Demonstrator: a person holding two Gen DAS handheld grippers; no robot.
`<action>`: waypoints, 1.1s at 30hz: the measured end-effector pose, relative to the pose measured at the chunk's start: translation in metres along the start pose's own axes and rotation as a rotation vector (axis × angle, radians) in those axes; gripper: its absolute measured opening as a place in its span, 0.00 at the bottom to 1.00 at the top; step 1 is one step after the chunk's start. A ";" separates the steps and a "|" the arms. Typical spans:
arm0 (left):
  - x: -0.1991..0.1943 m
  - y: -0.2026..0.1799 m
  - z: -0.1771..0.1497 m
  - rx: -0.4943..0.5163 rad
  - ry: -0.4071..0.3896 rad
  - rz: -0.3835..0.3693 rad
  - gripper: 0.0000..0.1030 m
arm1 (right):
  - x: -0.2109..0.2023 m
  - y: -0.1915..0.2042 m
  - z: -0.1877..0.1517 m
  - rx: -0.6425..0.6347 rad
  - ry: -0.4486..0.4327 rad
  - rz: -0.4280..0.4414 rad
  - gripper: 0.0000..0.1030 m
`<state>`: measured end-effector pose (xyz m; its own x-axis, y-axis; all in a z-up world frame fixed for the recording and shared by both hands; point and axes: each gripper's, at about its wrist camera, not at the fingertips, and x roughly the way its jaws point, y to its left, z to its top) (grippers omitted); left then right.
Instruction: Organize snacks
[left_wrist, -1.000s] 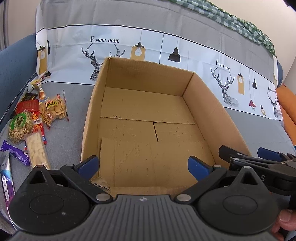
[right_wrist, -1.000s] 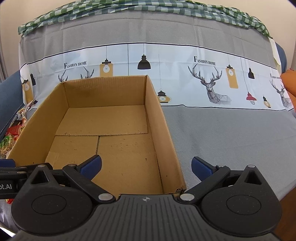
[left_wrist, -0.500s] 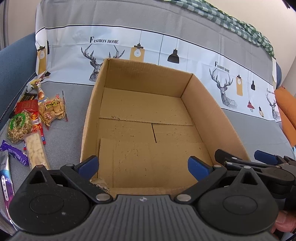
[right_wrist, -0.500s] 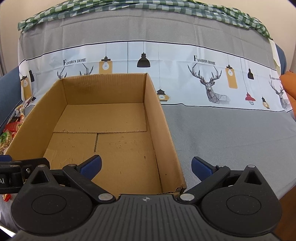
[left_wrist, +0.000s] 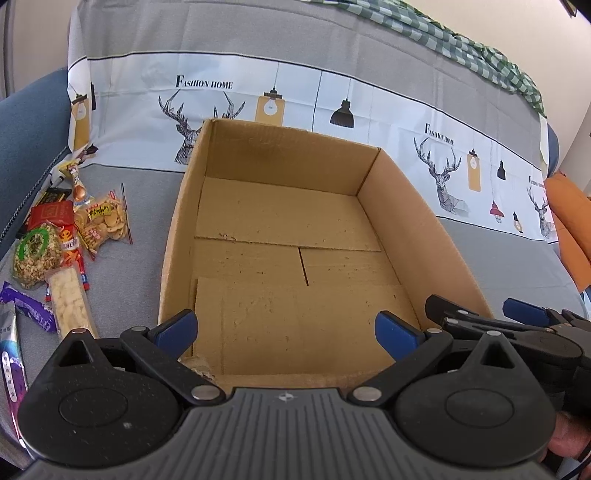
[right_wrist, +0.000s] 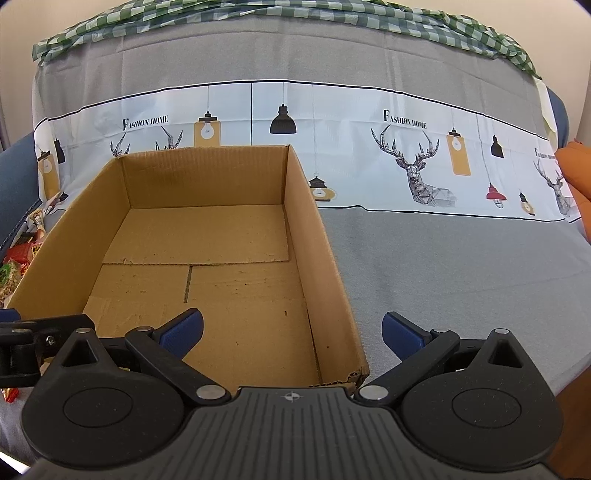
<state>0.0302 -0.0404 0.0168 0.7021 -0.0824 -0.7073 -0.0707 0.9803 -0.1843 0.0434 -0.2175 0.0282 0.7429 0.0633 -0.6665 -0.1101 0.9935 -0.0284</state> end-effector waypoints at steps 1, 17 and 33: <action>-0.001 0.001 0.000 0.003 -0.006 0.002 0.99 | -0.001 0.001 0.002 0.001 -0.002 0.000 0.95; -0.051 0.094 0.002 -0.137 -0.100 0.036 0.30 | -0.019 0.108 0.008 -0.076 -0.213 0.192 0.53; -0.034 0.253 -0.040 -0.564 0.038 0.268 0.29 | -0.017 0.248 -0.019 -0.243 -0.151 0.492 0.51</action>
<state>-0.0396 0.2029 -0.0327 0.5834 0.1370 -0.8006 -0.6112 0.7232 -0.3216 -0.0091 0.0256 0.0190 0.6495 0.5440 -0.5312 -0.6029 0.7942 0.0761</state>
